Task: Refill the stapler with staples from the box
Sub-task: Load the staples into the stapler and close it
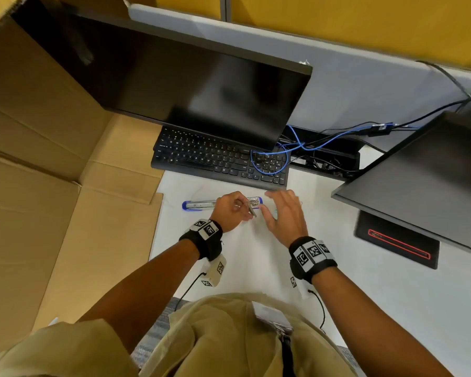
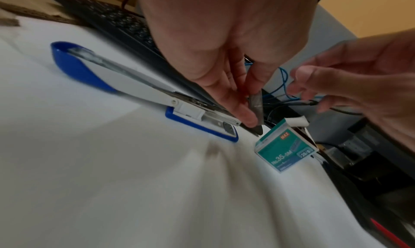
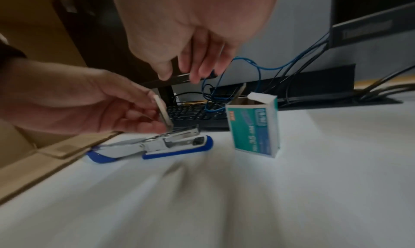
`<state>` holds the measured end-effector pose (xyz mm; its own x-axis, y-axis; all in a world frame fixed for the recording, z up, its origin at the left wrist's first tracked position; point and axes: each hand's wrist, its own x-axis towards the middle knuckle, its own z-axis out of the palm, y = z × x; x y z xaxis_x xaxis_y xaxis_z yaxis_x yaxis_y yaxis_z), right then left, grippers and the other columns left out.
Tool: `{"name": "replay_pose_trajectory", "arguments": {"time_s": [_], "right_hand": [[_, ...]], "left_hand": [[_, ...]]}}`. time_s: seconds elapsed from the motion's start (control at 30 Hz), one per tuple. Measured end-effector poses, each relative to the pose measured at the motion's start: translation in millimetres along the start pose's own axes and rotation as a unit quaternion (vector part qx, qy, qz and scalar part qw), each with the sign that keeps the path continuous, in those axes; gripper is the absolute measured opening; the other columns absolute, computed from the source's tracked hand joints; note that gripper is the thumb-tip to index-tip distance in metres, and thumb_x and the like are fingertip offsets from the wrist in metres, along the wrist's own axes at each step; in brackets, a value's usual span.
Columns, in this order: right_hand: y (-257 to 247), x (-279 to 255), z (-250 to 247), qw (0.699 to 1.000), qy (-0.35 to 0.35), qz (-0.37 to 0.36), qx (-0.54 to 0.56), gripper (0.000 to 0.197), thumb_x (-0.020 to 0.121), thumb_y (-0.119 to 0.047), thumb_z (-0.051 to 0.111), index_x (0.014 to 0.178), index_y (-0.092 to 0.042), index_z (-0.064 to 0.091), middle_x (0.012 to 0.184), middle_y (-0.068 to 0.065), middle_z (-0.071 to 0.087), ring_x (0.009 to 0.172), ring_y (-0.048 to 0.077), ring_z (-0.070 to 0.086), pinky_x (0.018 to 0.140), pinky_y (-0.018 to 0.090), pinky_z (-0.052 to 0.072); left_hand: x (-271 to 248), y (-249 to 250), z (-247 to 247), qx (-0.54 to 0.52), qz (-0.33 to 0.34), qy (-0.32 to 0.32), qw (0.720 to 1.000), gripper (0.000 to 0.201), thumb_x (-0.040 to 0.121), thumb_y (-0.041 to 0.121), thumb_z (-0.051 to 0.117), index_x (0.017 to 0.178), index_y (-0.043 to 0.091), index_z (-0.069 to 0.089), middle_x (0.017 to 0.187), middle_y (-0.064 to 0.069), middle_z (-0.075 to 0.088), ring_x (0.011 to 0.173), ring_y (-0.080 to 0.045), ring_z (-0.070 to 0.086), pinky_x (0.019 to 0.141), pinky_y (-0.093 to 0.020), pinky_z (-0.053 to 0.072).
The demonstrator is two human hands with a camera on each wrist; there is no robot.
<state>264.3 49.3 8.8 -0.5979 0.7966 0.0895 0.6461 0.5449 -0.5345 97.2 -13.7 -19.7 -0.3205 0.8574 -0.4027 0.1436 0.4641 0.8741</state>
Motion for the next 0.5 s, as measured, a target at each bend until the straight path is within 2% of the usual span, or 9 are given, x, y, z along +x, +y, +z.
{"name": "replay_pose_trajectory", "arguments": {"time_s": [0.07, 0.13, 0.2, 0.27, 0.33, 0.4, 0.47, 0.5], "right_hand": [[-5.6, 0.3, 9.6, 0.995, -0.052, 0.035, 0.082, 0.023, 0.091, -0.029, 0.058, 0.108, -0.015, 0.061, 0.1, 0.003, 0.065, 0.094, 0.019, 0.058, 0.083, 0.033, 0.047], [-4.6, 1.4, 19.2, 0.984, -0.098, 0.068, 0.134, 0.017, 0.091, -0.025, 0.058, 0.105, -0.015, 0.062, 0.097, 0.003, 0.07, 0.088, 0.016, 0.064, 0.079, 0.031, 0.053], [0.3, 1.4, 26.8, 0.973, -0.122, 0.092, 0.172, 0.014, 0.089, -0.013, 0.06, 0.102, -0.014, 0.064, 0.093, 0.004, 0.073, 0.082, 0.015, 0.067, 0.075, 0.023, 0.053], [3.2, 2.0, 32.2, 0.967, -0.137, 0.106, 0.189, 0.019, 0.086, -0.004, 0.059, 0.1, -0.016, 0.066, 0.087, 0.004, 0.074, 0.078, 0.015, 0.068, 0.071, 0.016, 0.048], [3.6, 2.1, 35.0, 0.963, -0.133, 0.117, 0.202, 0.021, 0.084, 0.0, 0.061, 0.097, -0.015, 0.068, 0.084, 0.003, 0.073, 0.076, 0.015, 0.069, 0.069, 0.013, 0.049], [3.7, 4.0, 36.9, 0.963, -0.118, 0.125, 0.209, 0.022, 0.082, 0.004, 0.063, 0.096, -0.012, 0.07, 0.088, 0.001, 0.072, 0.076, 0.016, 0.069, 0.067, 0.015, 0.054], [3.1, 8.4, 41.2, 0.959, -0.116, 0.144, 0.216, 0.021, 0.081, 0.008, 0.061, 0.093, -0.007, 0.071, 0.09, 0.008, 0.071, 0.072, 0.018, 0.067, 0.063, 0.018, 0.055], [2.1, 10.3, 42.0, 0.954, -0.117, 0.152, 0.23, 0.02, 0.081, 0.01, 0.058, 0.089, -0.004, 0.07, 0.087, 0.014, 0.069, 0.068, 0.018, 0.065, 0.058, 0.016, 0.052]], "left_hand": [[-2.6, -0.1, -0.8, -0.059, -0.024, 0.001, 0.998, 0.012, 0.08, 0.001, 0.069, 0.081, 0.011, 0.061, 0.081, -0.015, 0.069, 0.078, -0.043, 0.072, 0.079, -0.059, 0.058], [-5.8, -1.4, -3.3, -0.108, -0.038, 0.001, 0.993, 0.013, 0.078, -0.002, 0.071, 0.082, 0.006, 0.062, 0.085, -0.02, 0.067, 0.083, -0.047, 0.07, 0.082, -0.061, 0.056], [-8.8, -3.1, -5.7, -0.133, -0.043, 0.006, 0.99, 0.021, 0.07, 0.01, 0.078, 0.085, 0.004, 0.064, 0.092, -0.027, 0.069, 0.087, -0.046, 0.07, 0.083, -0.059, 0.056], [-8.0, -7.0, -8.4, -0.144, -0.048, 0.012, 0.988, 0.035, 0.063, 0.024, 0.081, 0.086, 0.003, 0.065, 0.097, -0.03, 0.069, 0.089, -0.044, 0.071, 0.083, -0.056, 0.057], [-8.4, -8.0, -10.2, -0.157, -0.042, 0.007, 0.987, 0.022, 0.072, 0.01, 0.078, 0.087, 0.002, 0.064, 0.101, -0.032, 0.068, 0.091, -0.045, 0.07, 0.084, -0.058, 0.056], [-6.8, -10.5, -12.1, -0.166, -0.033, -0.001, 0.985, 0.014, 0.078, -0.004, 0.072, 0.087, 0.001, 0.063, 0.103, -0.035, 0.066, 0.091, -0.047, 0.069, 0.085, -0.059, 0.055], [-5.0, -14.2, -14.0, -0.171, -0.014, -0.004, 0.985, 0.01, 0.083, -0.006, 0.066, 0.091, -0.003, 0.062, 0.098, -0.03, 0.068, 0.089, -0.044, 0.07, 0.081, -0.052, 0.059], [-4.9, -14.3, -14.4, -0.169, -0.005, -0.004, 0.986, 0.006, 0.087, -0.006, 0.062, 0.093, -0.005, 0.061, 0.094, -0.025, 0.068, 0.087, -0.041, 0.071, 0.079, -0.047, 0.061]]}}
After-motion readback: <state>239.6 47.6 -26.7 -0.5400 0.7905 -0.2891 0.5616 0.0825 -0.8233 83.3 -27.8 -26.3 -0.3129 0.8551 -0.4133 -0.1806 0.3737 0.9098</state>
